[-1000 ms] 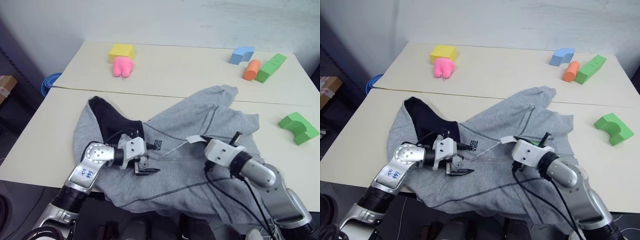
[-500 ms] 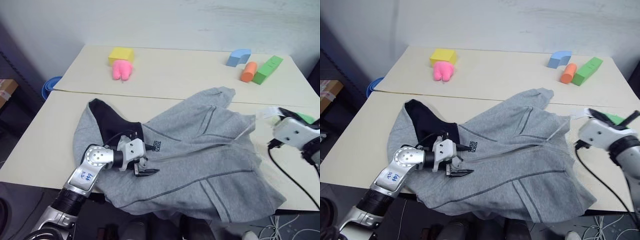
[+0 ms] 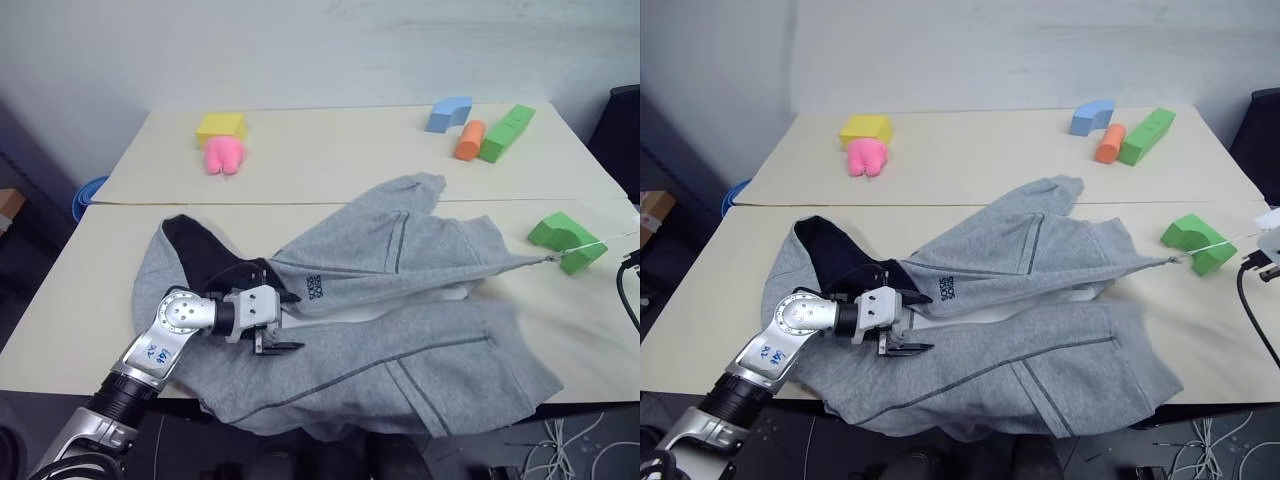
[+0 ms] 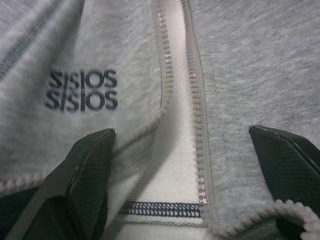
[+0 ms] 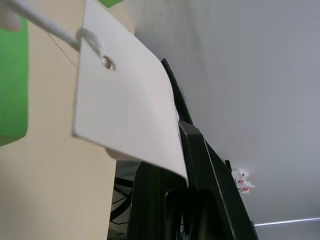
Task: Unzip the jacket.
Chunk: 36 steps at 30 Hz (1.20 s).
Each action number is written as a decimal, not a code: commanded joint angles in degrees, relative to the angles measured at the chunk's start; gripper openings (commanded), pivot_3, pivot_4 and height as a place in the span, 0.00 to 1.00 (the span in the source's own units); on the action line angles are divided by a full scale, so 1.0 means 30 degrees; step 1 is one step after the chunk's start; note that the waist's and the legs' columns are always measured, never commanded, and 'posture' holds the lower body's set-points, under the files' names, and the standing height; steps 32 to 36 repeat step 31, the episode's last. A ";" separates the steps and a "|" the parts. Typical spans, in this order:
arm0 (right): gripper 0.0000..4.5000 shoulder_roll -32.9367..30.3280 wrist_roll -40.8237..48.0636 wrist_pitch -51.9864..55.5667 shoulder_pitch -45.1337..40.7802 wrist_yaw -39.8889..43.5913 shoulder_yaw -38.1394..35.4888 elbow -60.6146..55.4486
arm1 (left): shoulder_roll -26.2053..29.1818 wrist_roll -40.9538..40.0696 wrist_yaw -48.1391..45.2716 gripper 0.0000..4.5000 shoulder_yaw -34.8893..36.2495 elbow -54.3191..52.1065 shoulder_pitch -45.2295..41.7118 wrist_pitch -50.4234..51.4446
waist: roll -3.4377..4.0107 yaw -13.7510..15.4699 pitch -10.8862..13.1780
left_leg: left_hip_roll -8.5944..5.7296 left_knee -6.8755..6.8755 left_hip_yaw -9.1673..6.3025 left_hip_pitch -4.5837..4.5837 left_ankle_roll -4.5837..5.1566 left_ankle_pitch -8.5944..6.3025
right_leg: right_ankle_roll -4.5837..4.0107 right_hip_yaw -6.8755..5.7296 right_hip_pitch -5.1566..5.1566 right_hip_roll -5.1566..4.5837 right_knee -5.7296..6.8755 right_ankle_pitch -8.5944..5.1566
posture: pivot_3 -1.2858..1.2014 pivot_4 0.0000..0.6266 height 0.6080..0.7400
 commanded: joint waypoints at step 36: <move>1.00 0.4565 1.6952 0.3737 1.3568 2.3384 -0.1963 -1.8724 | 0.4146 -0.7041 -0.5183 1.00 1.4028 -0.6021 1.2588 0.2559 | -0.0303 0.0767 0.0375 | 0.0106 0.0153 -0.0134 -0.0413 -0.0006 -0.0172 | -0.0046 -0.0095 -0.0400 0.0051 -0.0070 -0.0020 | 0.52 0.24 1.00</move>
